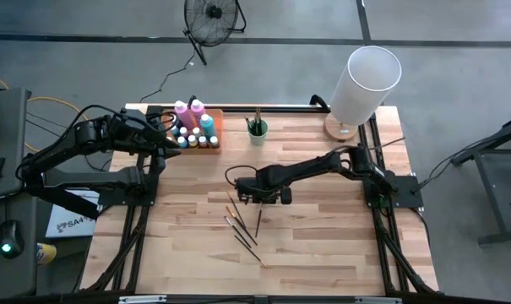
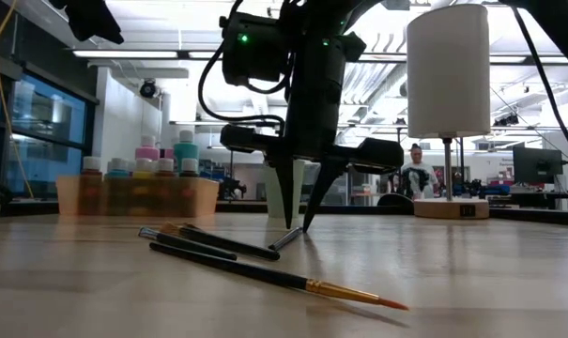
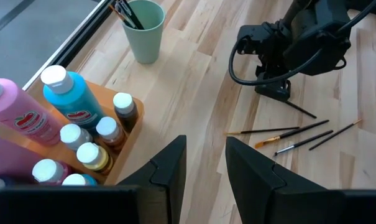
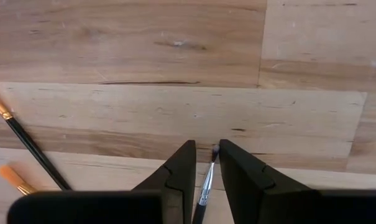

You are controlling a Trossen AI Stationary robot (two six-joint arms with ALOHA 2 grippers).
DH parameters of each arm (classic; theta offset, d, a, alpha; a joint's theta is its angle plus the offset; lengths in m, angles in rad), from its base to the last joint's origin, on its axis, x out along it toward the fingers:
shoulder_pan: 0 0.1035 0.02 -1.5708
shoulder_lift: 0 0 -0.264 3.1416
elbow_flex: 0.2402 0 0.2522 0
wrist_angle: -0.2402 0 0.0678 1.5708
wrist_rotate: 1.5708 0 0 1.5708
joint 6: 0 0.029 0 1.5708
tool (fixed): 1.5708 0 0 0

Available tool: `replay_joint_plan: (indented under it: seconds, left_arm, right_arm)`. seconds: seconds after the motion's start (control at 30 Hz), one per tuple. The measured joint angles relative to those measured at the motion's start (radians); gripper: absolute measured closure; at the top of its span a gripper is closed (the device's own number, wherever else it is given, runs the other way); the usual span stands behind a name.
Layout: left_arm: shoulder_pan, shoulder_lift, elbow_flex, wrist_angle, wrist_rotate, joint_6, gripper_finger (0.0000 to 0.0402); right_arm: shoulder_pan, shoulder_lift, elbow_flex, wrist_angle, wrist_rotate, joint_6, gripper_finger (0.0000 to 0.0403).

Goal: Pick & Place Paint Supplies
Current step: Put the black paint brush into the green cup

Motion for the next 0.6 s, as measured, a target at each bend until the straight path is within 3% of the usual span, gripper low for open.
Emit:
replay_joint_plan:
  seconds: [0.6]
  left_arm:
    - [0.000, 0.000, 0.000, -0.005, -0.002, 0.001, 0.0291]
  right_arm:
    - [0.027, 0.000, 0.000, -0.001, -0.028, 0.039, 0.0336]
